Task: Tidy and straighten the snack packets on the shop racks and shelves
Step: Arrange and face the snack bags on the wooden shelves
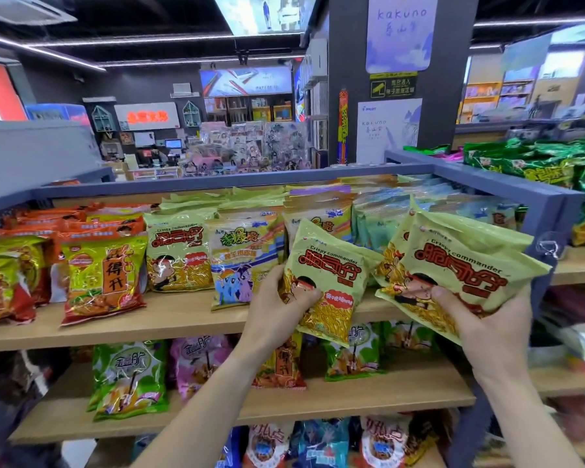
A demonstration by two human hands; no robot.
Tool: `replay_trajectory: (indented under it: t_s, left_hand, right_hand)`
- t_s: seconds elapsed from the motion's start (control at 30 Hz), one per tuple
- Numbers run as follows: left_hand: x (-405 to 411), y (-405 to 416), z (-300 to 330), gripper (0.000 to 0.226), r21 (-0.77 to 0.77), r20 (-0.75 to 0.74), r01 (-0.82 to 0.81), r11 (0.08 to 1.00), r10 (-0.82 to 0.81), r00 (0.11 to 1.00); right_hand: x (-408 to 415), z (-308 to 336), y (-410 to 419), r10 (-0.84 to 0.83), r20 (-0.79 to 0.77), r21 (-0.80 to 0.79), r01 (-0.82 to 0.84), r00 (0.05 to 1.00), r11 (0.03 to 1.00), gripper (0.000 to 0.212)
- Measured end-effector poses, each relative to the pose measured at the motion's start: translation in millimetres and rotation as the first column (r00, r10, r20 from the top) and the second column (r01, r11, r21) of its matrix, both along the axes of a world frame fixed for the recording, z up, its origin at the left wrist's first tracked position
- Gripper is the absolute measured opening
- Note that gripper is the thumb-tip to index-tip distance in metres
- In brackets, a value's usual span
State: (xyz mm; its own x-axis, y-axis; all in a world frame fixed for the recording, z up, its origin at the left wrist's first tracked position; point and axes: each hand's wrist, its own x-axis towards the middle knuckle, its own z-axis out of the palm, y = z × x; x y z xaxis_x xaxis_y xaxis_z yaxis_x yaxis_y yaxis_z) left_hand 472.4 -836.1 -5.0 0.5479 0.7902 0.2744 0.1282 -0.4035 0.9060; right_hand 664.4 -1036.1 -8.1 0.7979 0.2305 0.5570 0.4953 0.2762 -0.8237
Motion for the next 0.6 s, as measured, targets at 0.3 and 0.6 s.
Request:
replay_trajectory:
  t_s: [0.3, 0.6]
  left_hand:
    - [1, -6, -6, 0.052, 0.118, 0.022, -0.021, 0.993, 0.019, 1.000]
    - [-2, -6, -9, 0.049, 0.020, 0.106, 0.015, 1.000, -0.017, 0.994]
  right_hand:
    - [21, -9, -7, 0.092, -0.161, 0.018, -0.091, 0.983, 0.996, 0.066]
    - [22, -15, -29, 0.282, -0.361, 0.136, -0.249, 0.889, 0.959, 0.050]
